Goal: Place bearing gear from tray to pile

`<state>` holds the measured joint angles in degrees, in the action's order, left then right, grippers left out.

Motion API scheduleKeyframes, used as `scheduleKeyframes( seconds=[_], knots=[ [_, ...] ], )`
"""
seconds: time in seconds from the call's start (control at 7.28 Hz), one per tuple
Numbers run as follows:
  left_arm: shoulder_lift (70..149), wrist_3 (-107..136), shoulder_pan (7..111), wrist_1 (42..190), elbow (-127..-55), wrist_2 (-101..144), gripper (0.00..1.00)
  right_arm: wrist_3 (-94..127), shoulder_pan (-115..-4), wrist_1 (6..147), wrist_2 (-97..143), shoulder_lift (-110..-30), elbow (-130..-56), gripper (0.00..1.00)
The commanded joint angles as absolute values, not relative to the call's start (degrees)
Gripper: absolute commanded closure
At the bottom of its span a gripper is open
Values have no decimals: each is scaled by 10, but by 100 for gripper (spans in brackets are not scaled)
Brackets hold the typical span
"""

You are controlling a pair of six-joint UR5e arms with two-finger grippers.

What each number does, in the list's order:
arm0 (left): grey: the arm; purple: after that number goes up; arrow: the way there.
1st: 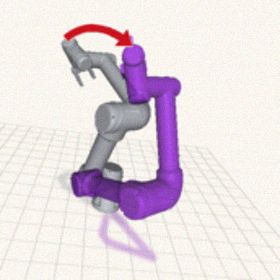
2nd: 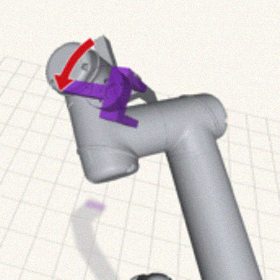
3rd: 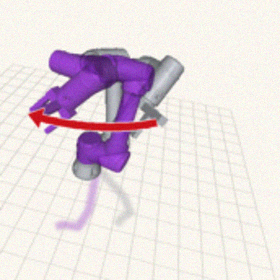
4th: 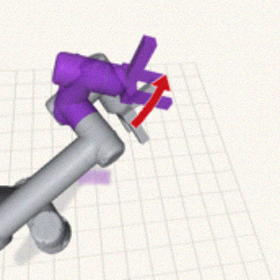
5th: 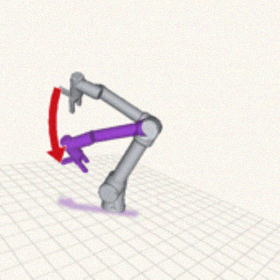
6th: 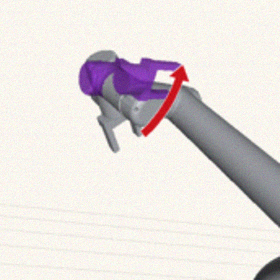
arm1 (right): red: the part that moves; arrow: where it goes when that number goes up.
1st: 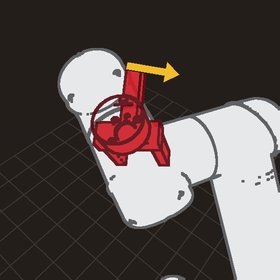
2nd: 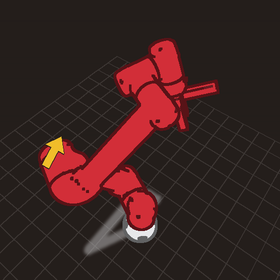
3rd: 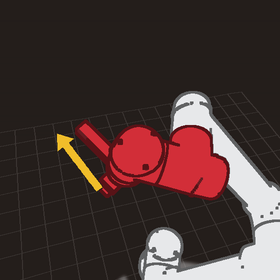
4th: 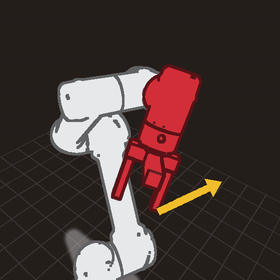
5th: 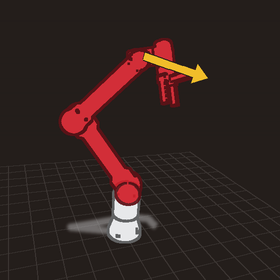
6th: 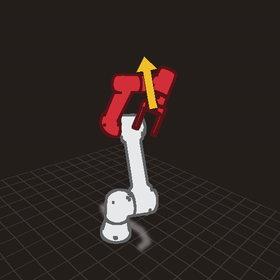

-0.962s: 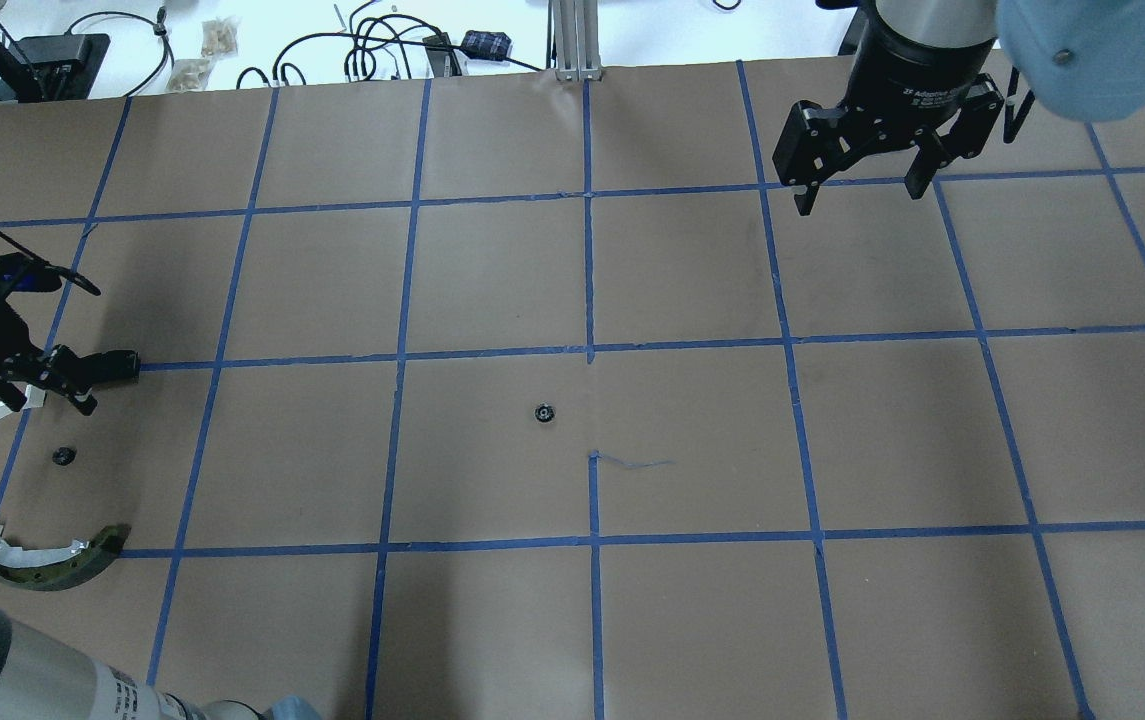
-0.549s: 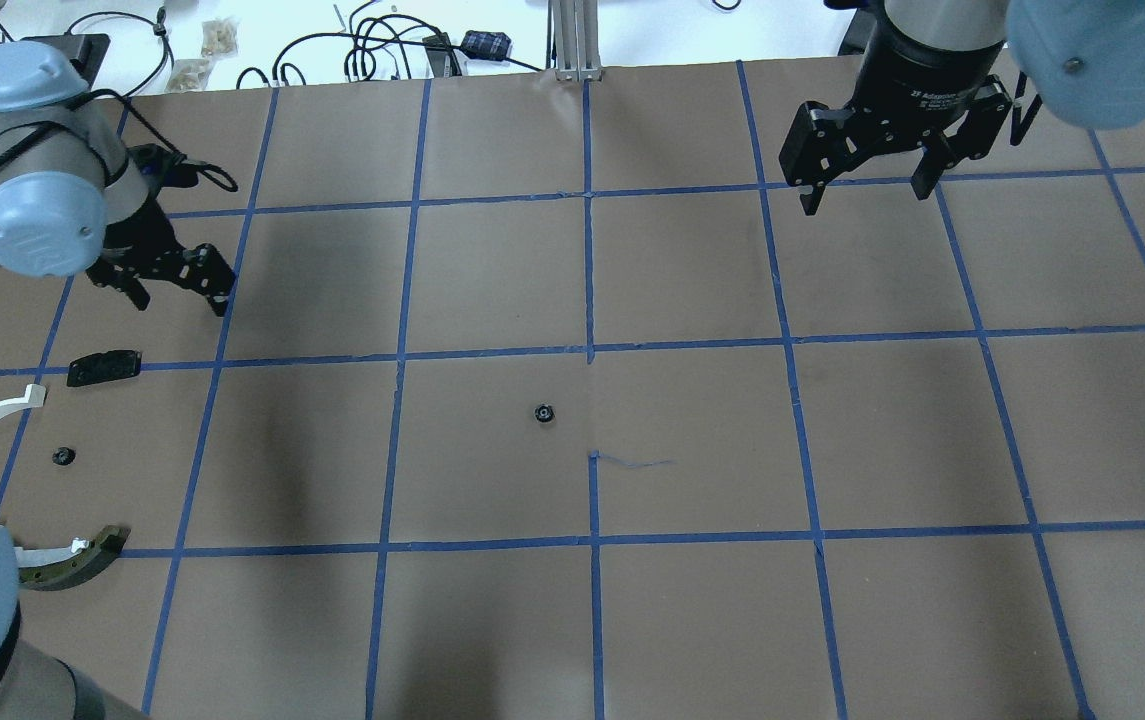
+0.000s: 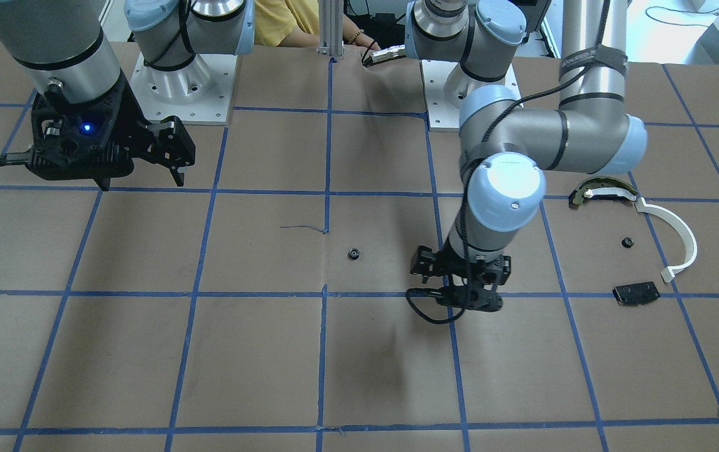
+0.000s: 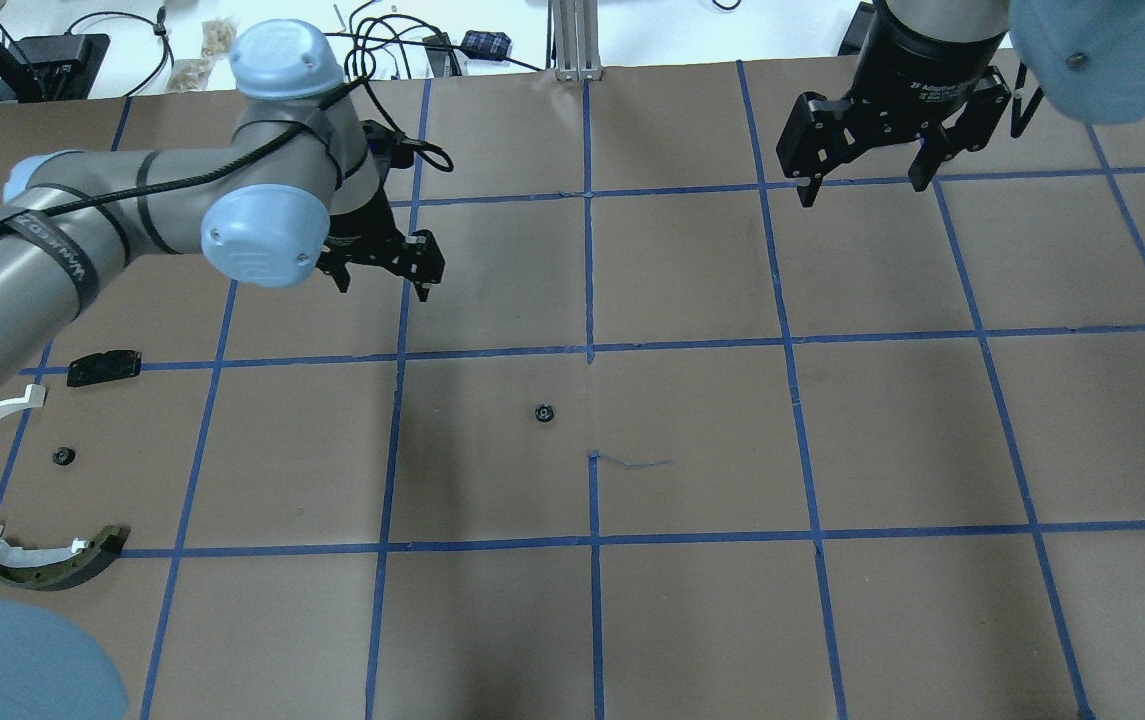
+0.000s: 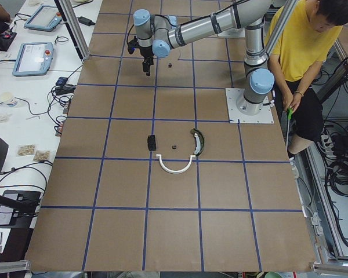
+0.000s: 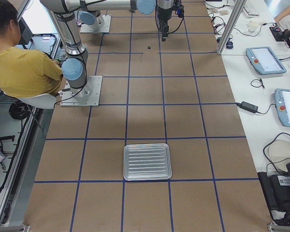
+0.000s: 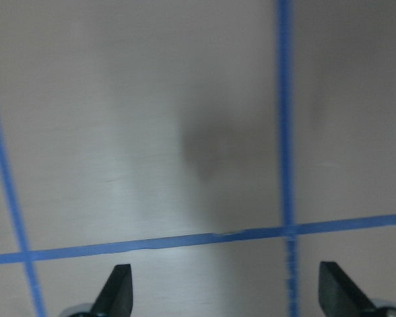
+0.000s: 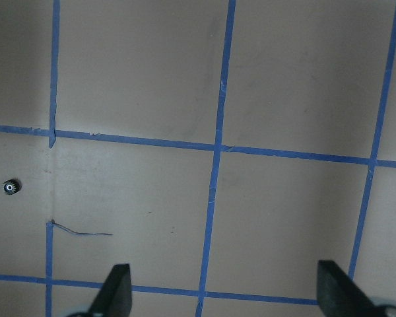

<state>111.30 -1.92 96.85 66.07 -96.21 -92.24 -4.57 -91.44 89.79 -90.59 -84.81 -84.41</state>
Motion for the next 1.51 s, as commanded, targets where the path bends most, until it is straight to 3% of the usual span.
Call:
scheduleKeyframes(
  seconds=[0.0, 0.96, 1.1, 1.37],
  knots=[
    [1129, 68, 1062, 644, -975, -905, 0, -45, -915, 897, -906, -848, -846, 0],
    [1188, 77, 1095, 635, -1011, -886, 2, -46, -914, 897, -906, -848, -846, 0],
    [1192, 77, 1096, 635, -1011, -885, 11, -46, -913, 898, -906, -848, -846, 0],
    [1194, 75, 1098, 635, -1011, -885, 40, -47, -913, 898, -905, -848, -846, 0]
  ],
)
